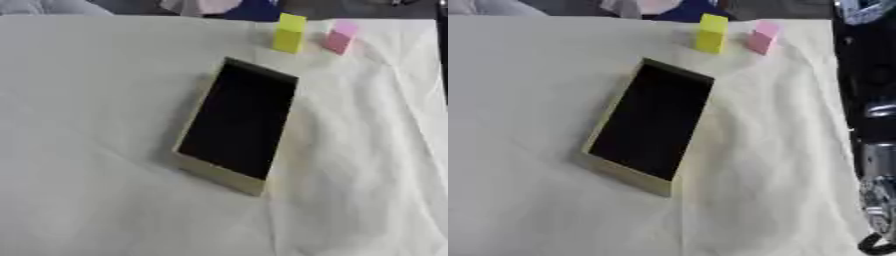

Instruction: Pick up objects on the table and place them in the box.

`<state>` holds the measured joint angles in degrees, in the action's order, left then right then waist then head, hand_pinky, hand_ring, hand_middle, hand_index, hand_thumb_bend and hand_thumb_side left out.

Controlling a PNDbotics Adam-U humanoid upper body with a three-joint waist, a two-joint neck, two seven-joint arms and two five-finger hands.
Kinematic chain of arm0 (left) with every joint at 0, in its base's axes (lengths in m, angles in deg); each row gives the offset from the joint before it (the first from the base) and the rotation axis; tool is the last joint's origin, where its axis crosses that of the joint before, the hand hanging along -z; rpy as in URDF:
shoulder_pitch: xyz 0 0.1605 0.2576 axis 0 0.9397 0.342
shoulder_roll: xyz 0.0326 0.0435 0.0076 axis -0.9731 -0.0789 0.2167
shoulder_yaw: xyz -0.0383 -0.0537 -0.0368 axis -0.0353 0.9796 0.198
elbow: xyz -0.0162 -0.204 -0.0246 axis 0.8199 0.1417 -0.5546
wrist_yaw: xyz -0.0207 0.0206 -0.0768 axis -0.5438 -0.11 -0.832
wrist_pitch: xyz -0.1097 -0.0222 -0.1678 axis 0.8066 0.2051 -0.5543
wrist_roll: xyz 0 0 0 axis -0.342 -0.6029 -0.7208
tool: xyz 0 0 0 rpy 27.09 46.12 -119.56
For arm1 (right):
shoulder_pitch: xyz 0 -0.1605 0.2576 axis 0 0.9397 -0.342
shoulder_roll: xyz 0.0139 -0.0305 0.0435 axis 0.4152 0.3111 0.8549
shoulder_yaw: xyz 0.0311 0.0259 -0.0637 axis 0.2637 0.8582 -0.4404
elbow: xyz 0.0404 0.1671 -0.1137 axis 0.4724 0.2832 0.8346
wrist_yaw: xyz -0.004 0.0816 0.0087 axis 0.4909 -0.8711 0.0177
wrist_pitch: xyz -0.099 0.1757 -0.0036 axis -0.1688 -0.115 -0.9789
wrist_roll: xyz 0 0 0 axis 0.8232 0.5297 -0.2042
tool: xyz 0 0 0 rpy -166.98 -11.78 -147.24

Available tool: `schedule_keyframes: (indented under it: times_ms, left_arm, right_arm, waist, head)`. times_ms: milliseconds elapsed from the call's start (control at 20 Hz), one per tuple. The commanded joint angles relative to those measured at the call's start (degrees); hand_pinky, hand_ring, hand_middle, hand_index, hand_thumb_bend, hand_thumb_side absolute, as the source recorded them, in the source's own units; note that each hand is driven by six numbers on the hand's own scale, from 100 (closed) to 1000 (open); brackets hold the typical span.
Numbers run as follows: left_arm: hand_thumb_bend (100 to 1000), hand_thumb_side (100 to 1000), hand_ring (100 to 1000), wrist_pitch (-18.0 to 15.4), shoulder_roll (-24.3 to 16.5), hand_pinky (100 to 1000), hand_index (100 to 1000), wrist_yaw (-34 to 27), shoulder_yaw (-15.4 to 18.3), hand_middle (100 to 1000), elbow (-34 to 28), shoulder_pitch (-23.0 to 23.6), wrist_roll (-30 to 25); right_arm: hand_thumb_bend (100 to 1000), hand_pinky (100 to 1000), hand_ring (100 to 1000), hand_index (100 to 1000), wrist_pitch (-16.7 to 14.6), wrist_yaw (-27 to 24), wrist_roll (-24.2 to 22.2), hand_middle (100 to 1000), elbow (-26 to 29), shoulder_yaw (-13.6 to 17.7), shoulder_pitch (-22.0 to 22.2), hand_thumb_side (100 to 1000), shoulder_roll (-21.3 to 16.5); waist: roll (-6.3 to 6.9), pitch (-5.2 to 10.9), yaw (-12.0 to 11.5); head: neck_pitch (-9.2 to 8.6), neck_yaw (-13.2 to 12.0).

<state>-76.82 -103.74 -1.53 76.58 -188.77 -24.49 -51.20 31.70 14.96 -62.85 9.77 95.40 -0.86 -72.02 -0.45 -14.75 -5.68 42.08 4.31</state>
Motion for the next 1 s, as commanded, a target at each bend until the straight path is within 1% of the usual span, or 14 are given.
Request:
schedule_keyframes:
  times_ms: [50,200,400,450,500,550,600,650,750,850,900,1000]
  left_arm:
    - [342,760,740,-0.14,-1.89,691,855,-0.38,-0.08,746,-1.15,-0.76,-0.34]
    - [341,762,740,-0.13,-1.86,690,855,-0.49,-0.15,746,-1.15,-0.84,-0.46]
    - [342,762,740,-0.14,-1.79,690,855,-0.62,-0.27,746,-1.15,-1.12,-0.64]
    - [341,763,740,-0.14,-1.77,690,855,-0.66,-0.28,746,-1.15,-1.15,-0.65]
    - [341,763,740,-0.12,-1.73,690,855,-0.7,-0.33,746,-1.15,-1.13,-0.69]
    - [341,763,740,-0.1,-1.67,690,855,-0.74,-0.35,746,-1.15,-1.12,-0.73]
    - [341,763,740,-0.11,-1.61,690,855,-0.76,-0.34,746,-1.15,-1.11,-0.75]
    - [341,762,740,-0.11,-1.56,690,855,-0.78,-0.33,747,-1.15,-1.09,-0.76]
    - [340,764,740,-0.09,-1.51,690,855,-0.78,-0.31,747,-1.15,-1.07,-0.77]
    - [340,764,740,-0.08,-1.47,690,855,-0.78,-0.3,747,-1.15,-1.07,-0.77]
    - [341,763,741,-0.09,-1.46,690,855,-0.78,-0.29,747,-1.15,-1.06,-0.76]
    - [342,762,741,-0.12,-1.45,691,856,-0.76,-0.25,747,-1.15,-1.03,-0.73]
  right_arm:
    - [100,888,935,910,2.62,2.9,2.47,904,-3.52,0.83,-2.66,985,2.2]
    - [100,893,939,911,5.01,5.3,4.05,903,-7.42,0.08,-4.2,993,3.85]
    - [100,903,949,914,7.99,8.27,3.33,909,-12.25,-1.43,-5.73,1000,5.14]
    - [100,906,952,916,9.05,9.52,2.97,911,-14.28,-1.96,-6.27,1000,5.34]
    - [100,908,954,918,10.85,14.04,2.58,913,-20.07,-2.68,-7.91,1000,5.63]
    - [100,908,954,919,11.66,20.82,1.44,914,-25.24,-2.36,-9.54,1000,5.9]
    - [100,908,954,919,11.73,27.23,-0.32,914,-28.07,-1.17,-10.57,1000,6.09]
    - [100,907,953,918,11.44,32.79,-2.49,915,-28.95,0.45,-11.09,1000,6.25]
    - [100,907,953,918,10.69,41.39,-7.12,915,-27.42,3.75,-11.2,1000,6.58]
    - [100,907,953,918,9.86,47.76,-11.6,915,-24.7,6.22,-10.97,1000,7.06]
    - [100,904,951,916,9.53,50.26,-13.57,915,-23.34,7.24,-10.81,1000,7.22]
    - [100,904,951,915,9.17,53.2,-16.09,915,-20.86,9.09,-10.27,1000,7.36]
  waist:
    - [0.31,0.76,-0.27]
    - [0.26,0.56,-0.41]
    - [0.21,0.38,-0.56]
    - [0.21,0.38,-0.63]
    - [0.23,0.42,-0.75]
    - [0.27,0.43,-0.79]
    - [0.31,0.42,-0.78]
    - [0.35,0.41,-0.74]
    - [0.39,0.39,-0.63]
    - [0.44,0.38,-0.59]
    - [0.47,0.4,-0.54]
    - [0.53,0.48,-0.44]
  head:
    - [-0.78,0.49]
    - [-0.89,0.81]
    - [-1.24,1.38]
    - [-1.3,1.52]
    - [-1.29,1.69]
    - [-1.26,1.78]
    - [-1.25,1.82]
    - [-1.24,1.81]
    - [-1.24,1.73]
    - [-1.25,1.7]
    - [-1.29,1.69]
    - [-1.43,1.71]
